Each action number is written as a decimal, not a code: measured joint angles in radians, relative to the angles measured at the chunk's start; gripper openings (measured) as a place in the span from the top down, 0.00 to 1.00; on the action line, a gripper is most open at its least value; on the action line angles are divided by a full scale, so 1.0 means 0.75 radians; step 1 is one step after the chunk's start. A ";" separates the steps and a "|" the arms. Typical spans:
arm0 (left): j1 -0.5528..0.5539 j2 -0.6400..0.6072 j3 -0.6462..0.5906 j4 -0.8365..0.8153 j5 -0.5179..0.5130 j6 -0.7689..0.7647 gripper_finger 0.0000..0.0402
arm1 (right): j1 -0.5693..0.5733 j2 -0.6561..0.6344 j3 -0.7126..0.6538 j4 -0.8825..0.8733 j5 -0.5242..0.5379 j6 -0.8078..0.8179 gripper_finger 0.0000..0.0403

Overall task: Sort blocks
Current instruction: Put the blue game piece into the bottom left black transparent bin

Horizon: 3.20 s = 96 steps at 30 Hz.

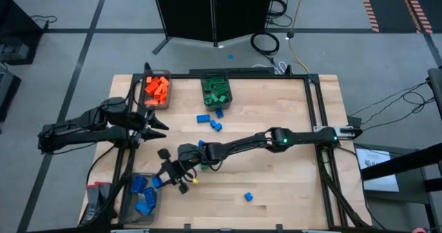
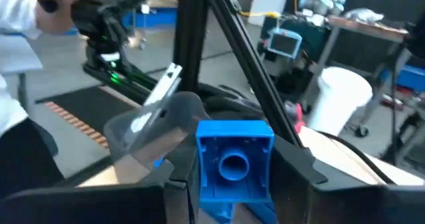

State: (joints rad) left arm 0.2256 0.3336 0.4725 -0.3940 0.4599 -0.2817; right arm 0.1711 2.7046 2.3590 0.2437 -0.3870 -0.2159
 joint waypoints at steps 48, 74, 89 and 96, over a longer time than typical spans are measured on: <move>-0.049 -0.108 -0.002 -0.046 -0.370 0.129 0.60 | 0.026 -0.527 -0.012 -1.089 1.205 -0.554 0.72; -0.049 -0.082 -0.177 0.564 -0.055 -0.025 0.44 | 0.040 -0.580 -0.013 -0.976 1.351 -0.850 0.72; -0.049 0.031 -0.196 0.757 -0.022 -0.039 0.36 | 0.041 -0.590 -0.013 -0.884 1.205 -0.894 0.72; -0.049 0.088 -0.196 0.958 0.061 -0.107 0.36 | 0.024 -0.583 -0.013 -0.871 1.132 -0.908 0.72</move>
State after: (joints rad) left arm 0.1888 0.3994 0.3256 0.3243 0.5053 -0.3618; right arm 0.1890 2.2673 2.3493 -0.4093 0.4618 -0.8965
